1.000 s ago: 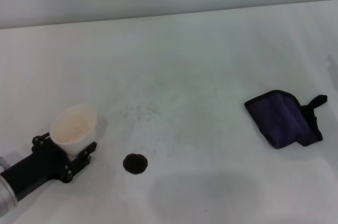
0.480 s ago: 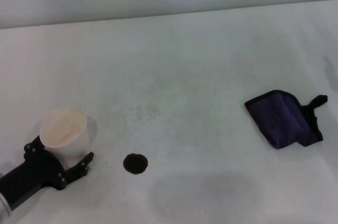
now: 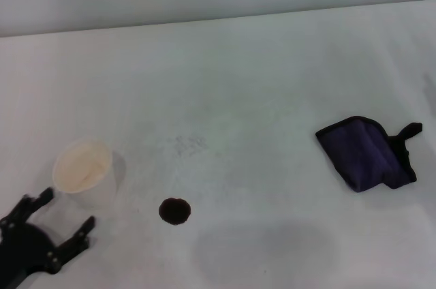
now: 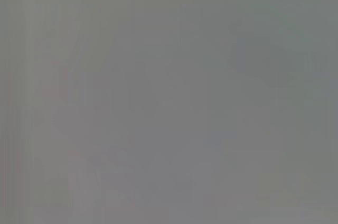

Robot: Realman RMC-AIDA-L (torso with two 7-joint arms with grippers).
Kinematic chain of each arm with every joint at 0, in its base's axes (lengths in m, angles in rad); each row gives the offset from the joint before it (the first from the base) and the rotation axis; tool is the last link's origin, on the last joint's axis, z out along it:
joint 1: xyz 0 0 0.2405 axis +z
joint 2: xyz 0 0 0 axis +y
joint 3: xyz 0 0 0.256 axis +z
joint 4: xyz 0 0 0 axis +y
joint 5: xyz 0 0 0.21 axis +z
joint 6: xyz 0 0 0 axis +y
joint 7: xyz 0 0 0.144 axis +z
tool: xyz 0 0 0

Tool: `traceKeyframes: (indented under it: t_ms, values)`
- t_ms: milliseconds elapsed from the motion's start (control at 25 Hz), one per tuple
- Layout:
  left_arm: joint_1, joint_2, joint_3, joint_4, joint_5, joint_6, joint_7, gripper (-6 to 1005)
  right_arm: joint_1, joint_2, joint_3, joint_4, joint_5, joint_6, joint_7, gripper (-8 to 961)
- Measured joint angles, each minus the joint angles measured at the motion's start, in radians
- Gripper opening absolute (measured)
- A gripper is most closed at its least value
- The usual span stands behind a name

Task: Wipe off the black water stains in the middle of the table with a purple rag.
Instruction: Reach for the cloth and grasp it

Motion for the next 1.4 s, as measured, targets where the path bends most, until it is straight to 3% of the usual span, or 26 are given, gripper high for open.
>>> traceKeyframes:
  t_ms: [200, 360, 560, 720, 960, 1120, 1400]
  values:
    - [0.066, 0.001, 0.000, -0.001, -0.110, -0.009, 0.016, 893, -0.016, -0.001, -0.041, -0.086, -0.002, -0.026, 0.238, 438]
    - [0.085, 0.004, 0.000, -0.002, -0.204, -0.044, 0.022, 892, -0.048, -0.003, -0.113, -0.294, -0.103, -0.122, 0.650, 438]
    - [0.097, 0.007, 0.000, -0.001, -0.340, -0.082, 0.023, 891, -0.046, -0.003, -0.156, -0.597, -0.378, -0.125, 1.134, 438]
    - [0.090, 0.006, 0.000, -0.001, -0.409, -0.121, 0.022, 890, -0.027, -0.005, -0.251, -0.879, -0.655, -0.106, 1.508, 438]
    - [0.066, 0.008, -0.002, 0.006, -0.471, -0.181, 0.024, 889, 0.062, -0.006, -0.415, -1.241, -1.174, 0.033, 1.921, 438]
    - [0.057, 0.010, -0.008, 0.011, -0.502, -0.213, 0.038, 888, 0.134, 0.000, -0.573, -1.283, -1.385, 0.124, 2.046, 438]
    - [0.035, 0.010, -0.043, 0.010, -0.503, -0.225, 0.058, 888, 0.162, 0.003, -0.840, -1.285, -1.500, 0.119, 2.286, 450]
